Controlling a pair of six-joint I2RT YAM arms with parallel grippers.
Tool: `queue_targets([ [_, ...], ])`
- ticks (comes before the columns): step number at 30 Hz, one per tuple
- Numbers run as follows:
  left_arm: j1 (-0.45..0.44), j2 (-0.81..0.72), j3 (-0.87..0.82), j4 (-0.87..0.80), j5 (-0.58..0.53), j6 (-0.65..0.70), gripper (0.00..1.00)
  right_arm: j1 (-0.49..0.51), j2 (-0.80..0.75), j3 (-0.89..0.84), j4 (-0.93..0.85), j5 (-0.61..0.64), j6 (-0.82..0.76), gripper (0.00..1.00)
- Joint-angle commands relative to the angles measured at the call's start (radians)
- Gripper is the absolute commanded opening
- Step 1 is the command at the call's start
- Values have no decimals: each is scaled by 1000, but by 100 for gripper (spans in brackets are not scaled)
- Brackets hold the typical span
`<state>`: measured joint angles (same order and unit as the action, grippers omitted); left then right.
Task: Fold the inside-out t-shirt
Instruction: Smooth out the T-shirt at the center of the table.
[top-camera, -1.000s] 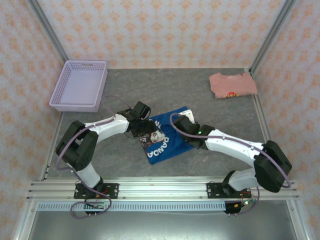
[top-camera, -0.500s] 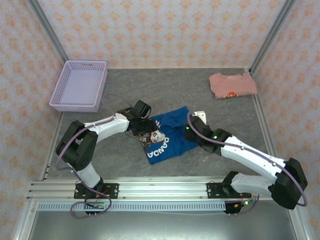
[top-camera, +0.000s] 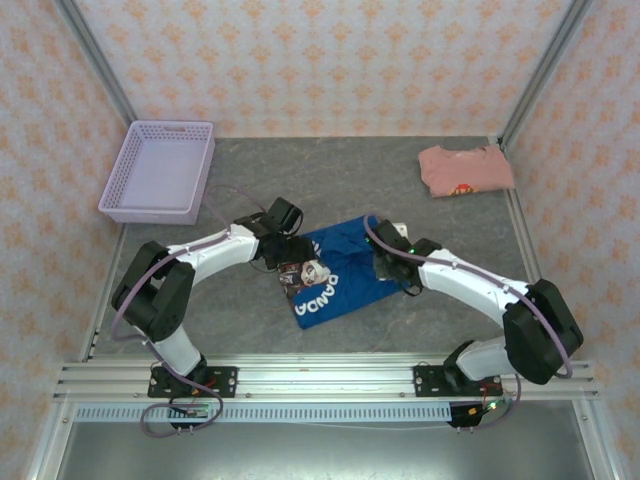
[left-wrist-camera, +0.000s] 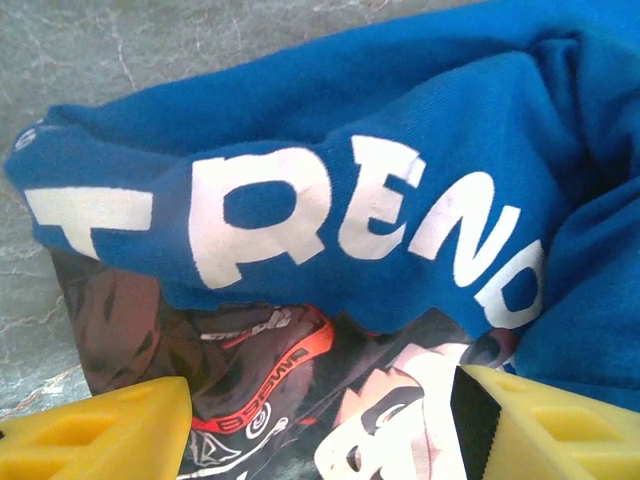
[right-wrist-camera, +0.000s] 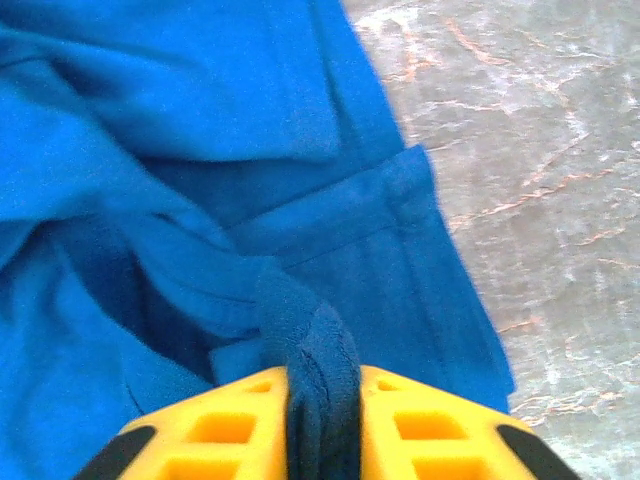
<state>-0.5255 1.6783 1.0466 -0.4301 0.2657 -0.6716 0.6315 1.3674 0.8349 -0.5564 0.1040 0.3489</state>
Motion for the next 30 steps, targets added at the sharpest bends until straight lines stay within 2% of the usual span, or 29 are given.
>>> queue_targets([
  [1,-1,-15,32,-33,-2,26,70,-94,-20,-44,-19,-35,24,17],
  [4,-3,-17,41,-37,-3,31,70,-156,1,-69,0,-89,42,19],
  [7,-2,-22,53,-45,-4,38,71,-162,-14,-65,-7,-89,39,31],
  [11,-3,-35,62,-45,-10,44,71,-155,-122,-59,52,-115,-37,52],
  [15,-2,-62,55,-63,-57,44,71,-87,-170,-56,155,-136,-141,62],
  [21,5,-129,2,-64,-122,20,71,91,-15,25,226,-62,-336,76],
  [25,12,-157,-25,-76,-144,14,71,141,101,78,281,-47,-410,84],
  [30,13,-152,-62,-56,-123,-5,71,160,225,121,325,-21,-447,88],
])
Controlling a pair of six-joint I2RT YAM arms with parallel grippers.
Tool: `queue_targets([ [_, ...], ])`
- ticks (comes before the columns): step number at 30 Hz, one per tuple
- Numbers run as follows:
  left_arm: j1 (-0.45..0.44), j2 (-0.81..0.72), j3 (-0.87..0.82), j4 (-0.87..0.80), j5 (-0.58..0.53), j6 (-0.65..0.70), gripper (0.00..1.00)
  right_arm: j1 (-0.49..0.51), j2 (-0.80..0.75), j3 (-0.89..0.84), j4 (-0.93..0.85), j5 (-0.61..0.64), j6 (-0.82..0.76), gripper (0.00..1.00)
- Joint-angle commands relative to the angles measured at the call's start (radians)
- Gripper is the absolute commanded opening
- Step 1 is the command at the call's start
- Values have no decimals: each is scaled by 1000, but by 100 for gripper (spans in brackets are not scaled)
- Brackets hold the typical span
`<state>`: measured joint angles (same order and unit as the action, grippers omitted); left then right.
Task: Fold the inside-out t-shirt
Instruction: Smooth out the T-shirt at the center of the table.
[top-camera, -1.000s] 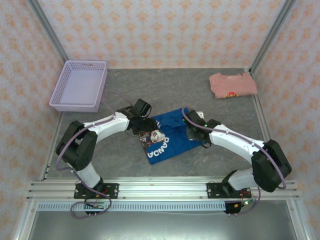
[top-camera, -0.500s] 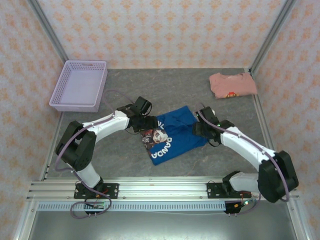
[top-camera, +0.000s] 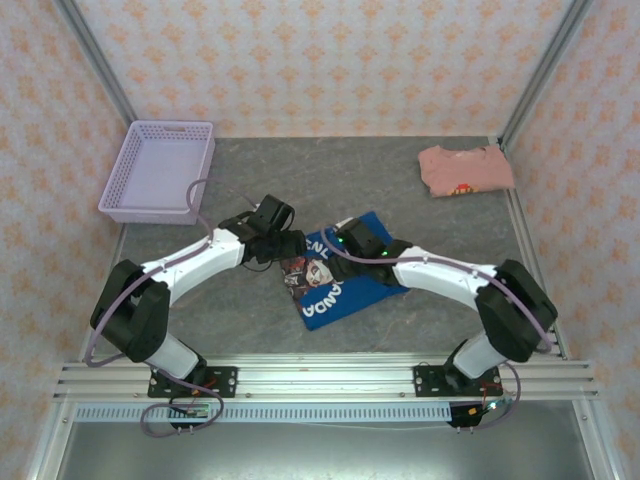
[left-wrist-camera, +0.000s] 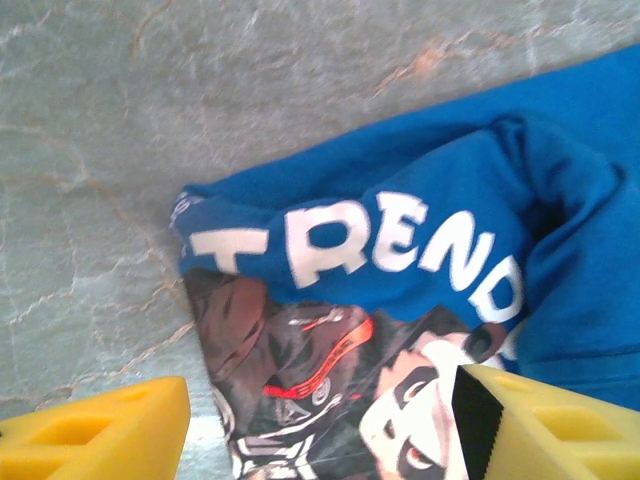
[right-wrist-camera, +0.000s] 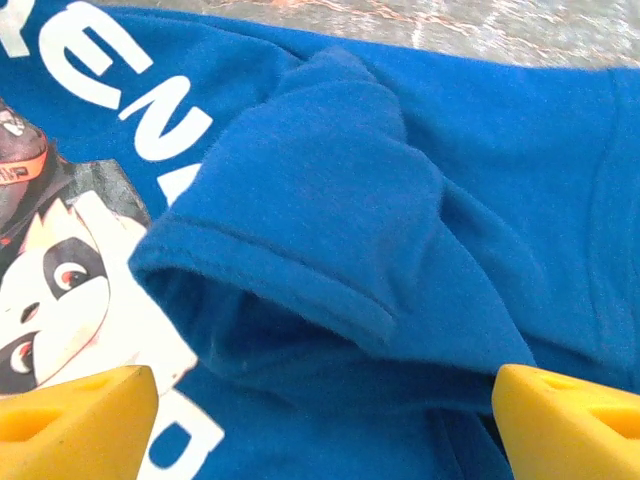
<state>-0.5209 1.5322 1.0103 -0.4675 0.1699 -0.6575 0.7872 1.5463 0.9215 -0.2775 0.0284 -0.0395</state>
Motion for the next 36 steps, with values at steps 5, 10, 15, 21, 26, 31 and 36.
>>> queue_targets([
  [5,5,24,-26,9,24,-22,71,-28,120,90,43,159,-59,84],
  [10,-1,35,-19,0,29,-12,71,-148,151,169,-10,157,-20,67],
  [15,-1,31,-25,-8,26,-9,71,-268,214,295,-121,202,47,57],
  [21,-9,26,-21,-19,24,-1,71,-329,200,353,-231,209,80,65],
  [26,-40,26,-4,-26,2,3,71,-327,79,262,-220,111,114,67],
  [31,-83,54,34,-5,-12,30,71,-325,99,188,-99,-159,169,60],
  [36,-81,105,86,0,-20,85,71,-348,268,287,-114,-183,165,47],
])
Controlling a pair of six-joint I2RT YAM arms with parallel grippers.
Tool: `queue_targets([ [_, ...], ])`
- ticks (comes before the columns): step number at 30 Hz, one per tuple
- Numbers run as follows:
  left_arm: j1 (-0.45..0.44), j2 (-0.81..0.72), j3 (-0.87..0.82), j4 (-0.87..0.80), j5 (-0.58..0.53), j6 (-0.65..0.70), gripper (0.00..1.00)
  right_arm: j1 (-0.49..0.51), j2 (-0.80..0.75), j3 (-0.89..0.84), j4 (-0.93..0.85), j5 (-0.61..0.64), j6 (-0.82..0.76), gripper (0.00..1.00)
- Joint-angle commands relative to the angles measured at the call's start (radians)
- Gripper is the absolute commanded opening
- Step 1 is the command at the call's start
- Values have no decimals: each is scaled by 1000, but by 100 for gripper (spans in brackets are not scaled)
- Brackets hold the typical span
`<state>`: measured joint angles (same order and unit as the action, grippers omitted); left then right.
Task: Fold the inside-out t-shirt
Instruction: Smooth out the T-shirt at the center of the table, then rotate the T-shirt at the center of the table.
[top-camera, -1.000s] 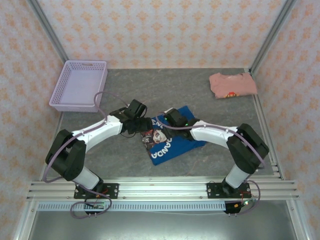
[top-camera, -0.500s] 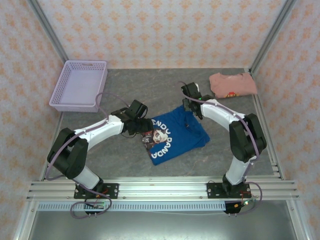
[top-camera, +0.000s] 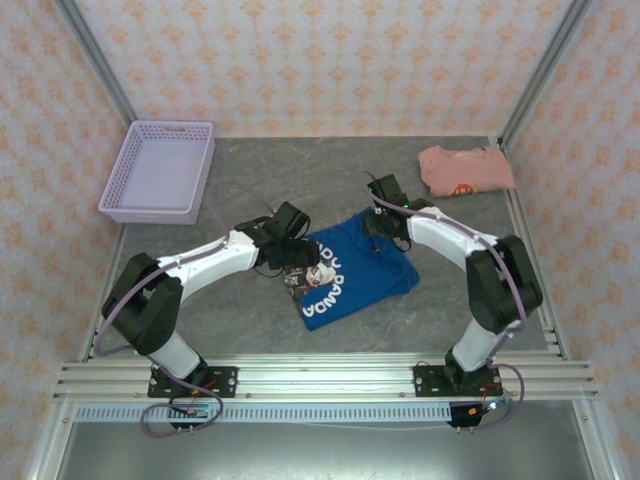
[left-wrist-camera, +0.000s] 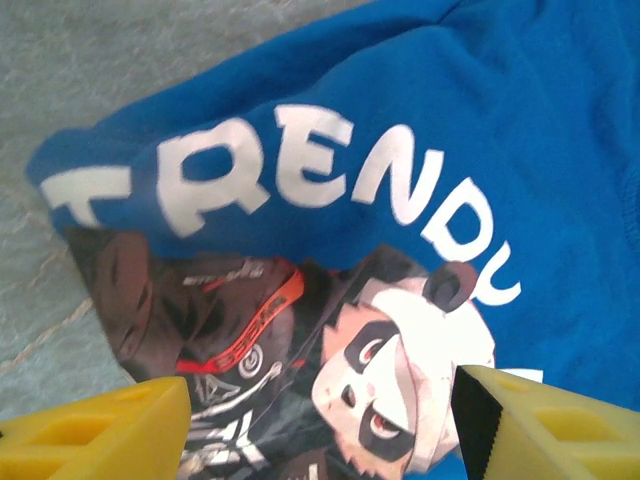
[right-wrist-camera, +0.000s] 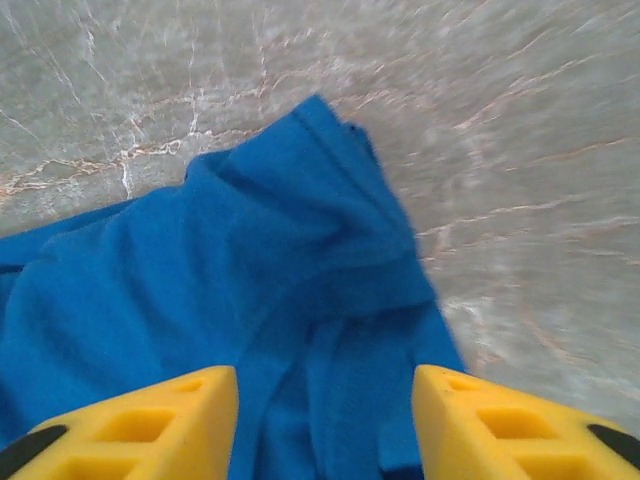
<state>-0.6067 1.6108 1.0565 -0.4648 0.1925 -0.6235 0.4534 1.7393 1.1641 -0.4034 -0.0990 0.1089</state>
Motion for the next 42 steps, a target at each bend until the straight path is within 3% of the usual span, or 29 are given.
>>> queue_targets([
  [1,11,38,55,0,-37,65,71,-27,113,72,-1,-53,17,45],
  [5,38,108,125,6,-6,117,71,-91,228,166,-45,-49,22,37],
  [9,76,189,186,-16,-7,159,71,-113,204,174,-72,-45,13,37],
  [17,125,274,196,-46,15,195,71,-104,-118,-39,-125,-140,59,56],
  [22,124,167,170,-92,-35,202,71,-65,-349,-219,-181,-216,171,57],
  [26,112,45,110,-20,9,193,72,-61,-452,-314,-145,-224,251,57],
  [30,79,110,169,17,117,203,72,-66,-399,-332,-103,-206,277,53],
  [37,54,357,343,-92,111,251,71,-114,-257,-339,-53,-163,282,47],
  [42,56,361,292,-107,129,250,70,-117,-123,-258,-19,-177,216,47],
])
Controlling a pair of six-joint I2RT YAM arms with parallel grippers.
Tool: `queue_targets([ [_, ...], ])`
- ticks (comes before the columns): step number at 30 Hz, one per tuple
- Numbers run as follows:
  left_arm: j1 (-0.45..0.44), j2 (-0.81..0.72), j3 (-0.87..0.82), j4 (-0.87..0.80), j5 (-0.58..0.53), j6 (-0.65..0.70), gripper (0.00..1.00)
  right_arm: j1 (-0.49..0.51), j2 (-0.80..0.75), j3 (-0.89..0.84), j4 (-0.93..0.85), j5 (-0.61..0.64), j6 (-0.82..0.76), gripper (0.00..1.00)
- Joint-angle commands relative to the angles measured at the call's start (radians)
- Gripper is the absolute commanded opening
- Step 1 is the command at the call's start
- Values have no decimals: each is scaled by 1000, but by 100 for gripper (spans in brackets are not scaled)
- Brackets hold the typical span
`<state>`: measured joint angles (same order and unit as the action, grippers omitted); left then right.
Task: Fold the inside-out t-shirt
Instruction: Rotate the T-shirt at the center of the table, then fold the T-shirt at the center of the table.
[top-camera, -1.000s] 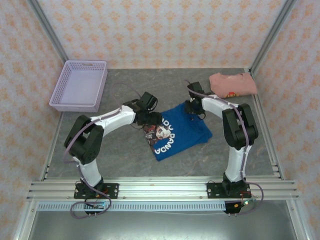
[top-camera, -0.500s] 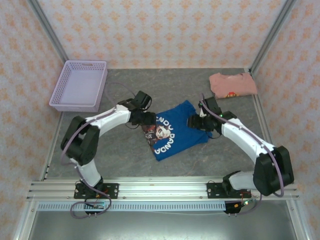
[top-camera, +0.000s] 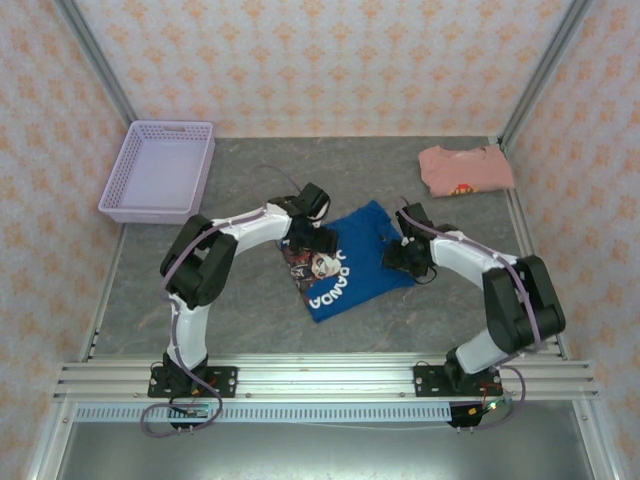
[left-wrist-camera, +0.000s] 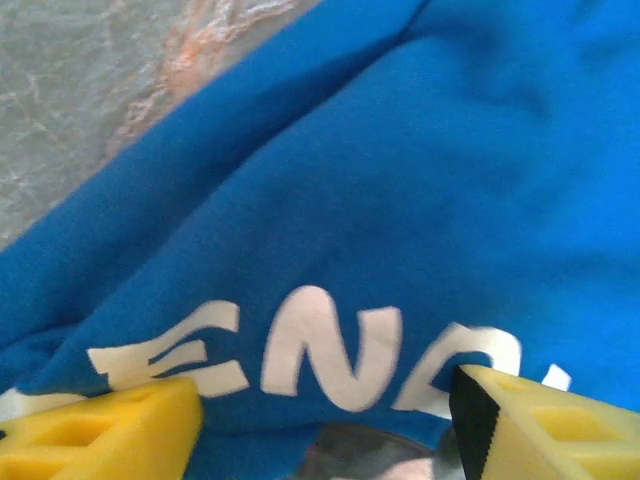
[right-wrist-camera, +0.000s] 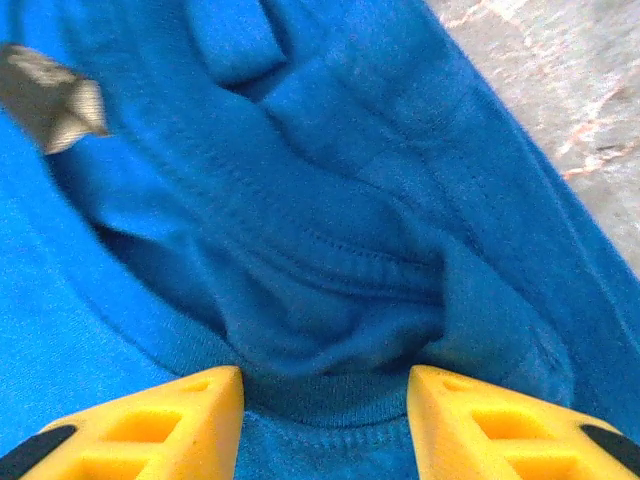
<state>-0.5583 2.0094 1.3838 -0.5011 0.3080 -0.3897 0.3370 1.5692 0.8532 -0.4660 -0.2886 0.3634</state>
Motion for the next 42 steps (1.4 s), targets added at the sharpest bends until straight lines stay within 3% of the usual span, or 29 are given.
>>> queue_targets([
  [1,4,-62,-74,-59,15,11,70,-2,73,75,58,-13,-64,48],
  [5,-39,-203,-263,0,3,-43,70,18,180,184,103,-148,-144,48],
  [12,-207,-495,-539,97,-84,-234,71,120,379,520,32,-277,-268,48],
  [16,-203,-647,-560,116,-163,-215,72,119,357,605,-28,-277,-327,50],
  [19,-104,-686,-544,146,-162,-169,74,80,280,540,-37,-191,-316,53],
  [23,79,-586,-487,182,-61,-121,75,-18,235,440,-10,-142,-194,60],
  [30,229,-326,-305,146,51,7,78,-40,298,402,23,-161,-139,73],
  [34,271,-226,-239,127,106,61,80,-27,330,403,63,-215,-141,73],
  [42,276,-117,-141,89,131,132,80,16,387,433,63,-201,-137,71],
])
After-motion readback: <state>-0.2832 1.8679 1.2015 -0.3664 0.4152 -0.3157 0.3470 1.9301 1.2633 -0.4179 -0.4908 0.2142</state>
